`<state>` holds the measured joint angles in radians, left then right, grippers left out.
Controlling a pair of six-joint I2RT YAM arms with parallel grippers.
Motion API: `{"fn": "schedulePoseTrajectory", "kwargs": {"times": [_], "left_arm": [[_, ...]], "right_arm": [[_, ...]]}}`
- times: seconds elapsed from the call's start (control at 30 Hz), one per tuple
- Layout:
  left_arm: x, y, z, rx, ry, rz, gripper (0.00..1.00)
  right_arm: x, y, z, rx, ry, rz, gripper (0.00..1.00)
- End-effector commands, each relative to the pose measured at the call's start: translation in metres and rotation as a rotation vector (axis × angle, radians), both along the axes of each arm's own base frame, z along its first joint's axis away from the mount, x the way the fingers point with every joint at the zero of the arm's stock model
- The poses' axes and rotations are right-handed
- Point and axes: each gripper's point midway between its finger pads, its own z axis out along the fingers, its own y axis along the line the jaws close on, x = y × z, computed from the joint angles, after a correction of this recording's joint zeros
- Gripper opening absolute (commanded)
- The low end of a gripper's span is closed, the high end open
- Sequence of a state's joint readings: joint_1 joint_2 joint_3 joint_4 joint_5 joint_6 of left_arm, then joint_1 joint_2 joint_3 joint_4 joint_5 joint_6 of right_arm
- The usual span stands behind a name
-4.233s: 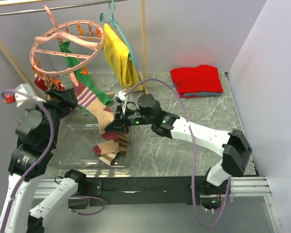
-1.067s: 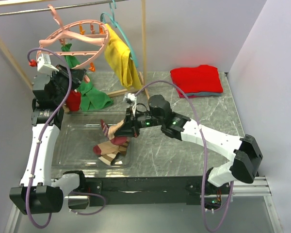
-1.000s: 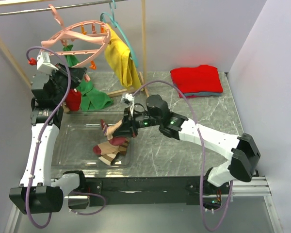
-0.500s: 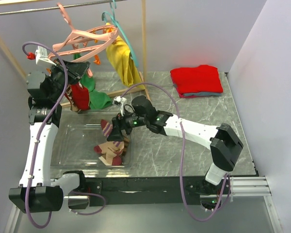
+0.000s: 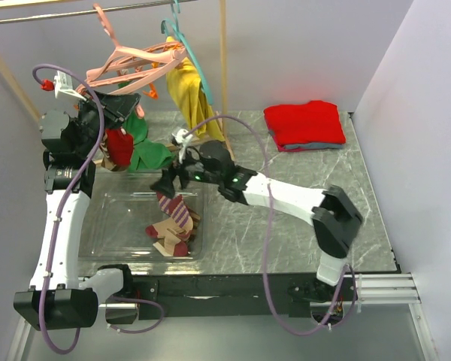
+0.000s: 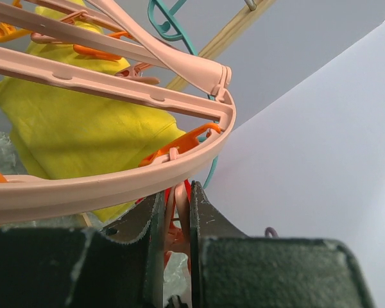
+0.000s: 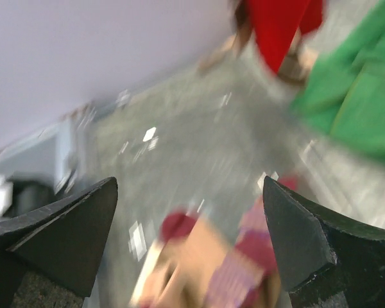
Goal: Remove the socks clipped to the hanger
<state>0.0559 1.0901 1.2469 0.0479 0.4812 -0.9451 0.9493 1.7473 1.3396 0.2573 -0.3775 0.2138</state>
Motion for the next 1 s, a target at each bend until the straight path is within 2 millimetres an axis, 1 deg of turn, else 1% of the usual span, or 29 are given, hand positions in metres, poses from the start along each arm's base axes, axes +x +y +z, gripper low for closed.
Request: {"fn": "schedulePoseTrajectory", "kwargs": {"times": [0.0,0.03,0.1,0.13,0.17,0.2,0.23,0.27,0.3,0.33,0.4,0.43,0.47,0.5,0.53,0.57,0.6,0.63,0.67,0.7,0.73,0.77,0.8,0.83,0.87,0.9,0.93,0.97], "left_arm": [[-0.014,-0.001,0.027,0.02,-0.105,-0.001,0.14],[-0.014,-0.001,0.026,0.02,-0.103,0.004,0.14],[-0.012,0.0,0.023,0.016,-0.096,0.006,0.14],[-0.011,0.0,0.023,0.013,-0.093,0.006,0.15],[-0.011,-0.001,0.022,0.012,-0.089,0.002,0.14],[-0.008,0.0,0.019,0.012,-0.08,0.002,0.14],[-0.009,-0.001,0.019,0.012,-0.079,-0.002,0.14],[-0.008,-0.001,0.018,0.013,-0.074,-0.004,0.14],[-0.008,-0.001,0.018,0.013,-0.071,0.0,0.15],[-0.008,0.0,0.018,0.018,-0.074,0.004,0.15],[-0.008,0.001,0.017,0.022,-0.069,0.017,0.15],[-0.008,0.002,0.017,0.024,-0.068,0.021,0.15],[-0.007,0.003,0.015,0.023,-0.065,0.025,0.15],[-0.008,0.002,0.016,0.02,-0.068,0.023,0.15],[-0.009,0.002,0.015,0.018,-0.067,0.023,0.15],[-0.008,0.002,0.012,0.015,-0.061,0.021,0.15],[-0.008,0.002,0.012,0.012,-0.06,0.02,0.15],[-0.008,0.002,0.011,0.013,-0.053,0.017,0.15],[-0.008,0.002,0.011,0.013,-0.05,0.018,0.15],[-0.008,0.002,0.011,0.014,-0.048,0.017,0.15],[-0.008,0.002,0.01,0.017,-0.042,0.02,0.14],[-0.009,0.002,0.011,0.019,-0.043,0.023,0.15],[-0.01,0.003,0.012,0.021,-0.046,0.028,0.15],[-0.01,0.004,0.012,0.026,-0.045,0.032,0.15],[-0.01,0.004,0.013,0.025,-0.047,0.035,0.15],[-0.011,0.004,0.014,0.027,-0.049,0.036,0.15],[-0.011,0.005,0.014,0.031,-0.049,0.038,0.15],[-0.011,0.004,0.014,0.032,-0.046,0.037,0.15]], "right_arm": [[0.04,0.035,0.043,0.168,-0.239,-0.057,1.0],[0.049,0.044,0.037,0.204,-0.275,-0.065,1.0],[0.058,0.054,0.039,0.243,-0.335,-0.063,1.0],[0.063,0.064,0.022,0.245,-0.336,-0.056,1.0],[0.069,0.071,0.032,0.271,-0.35,-0.064,1.0],[0.076,0.076,0.029,0.271,-0.34,-0.077,1.0],[0.084,0.085,0.003,0.233,-0.309,-0.084,1.0],[0.087,0.091,0.011,0.254,-0.315,-0.073,1.0],[0.09,0.096,-0.002,0.251,-0.285,-0.064,1.0],[0.09,0.099,0.003,0.281,-0.291,-0.064,1.0],[0.091,0.102,0.003,0.318,-0.298,-0.059,1.0],[0.092,0.103,0.001,0.318,-0.298,-0.06,1.0],[0.094,0.105,0.007,0.331,-0.303,-0.064,1.0],[0.098,0.108,-0.002,0.312,-0.286,-0.068,1.0],[0.1,0.11,-0.003,0.309,-0.285,-0.068,1.0],[0.101,0.112,0.006,0.324,-0.297,-0.065,1.0],[0.102,0.115,0.001,0.322,-0.299,-0.054,1.0],[0.101,0.117,0.002,0.328,-0.305,-0.045,0.99],[0.102,0.118,0.011,0.345,-0.319,-0.043,0.98],[0.105,0.121,0.005,0.335,-0.316,-0.041,0.98],[0.106,0.124,0.005,0.336,-0.318,-0.043,0.97],[0.107,0.126,0.016,0.357,-0.325,-0.045,0.95],[0.112,0.128,0.007,0.35,-0.313,-0.049,0.94],[0.113,0.13,0.008,0.353,-0.311,-0.048,0.9],[0.113,0.132,0.017,0.376,-0.316,-0.045,0.88],[0.112,0.135,0.013,0.38,-0.31,-0.037,0.85],[0.113,0.136,0.015,0.392,-0.303,-0.032,0.79],[0.111,0.137,0.024,0.42,-0.294,-0.025,0.74]]}}
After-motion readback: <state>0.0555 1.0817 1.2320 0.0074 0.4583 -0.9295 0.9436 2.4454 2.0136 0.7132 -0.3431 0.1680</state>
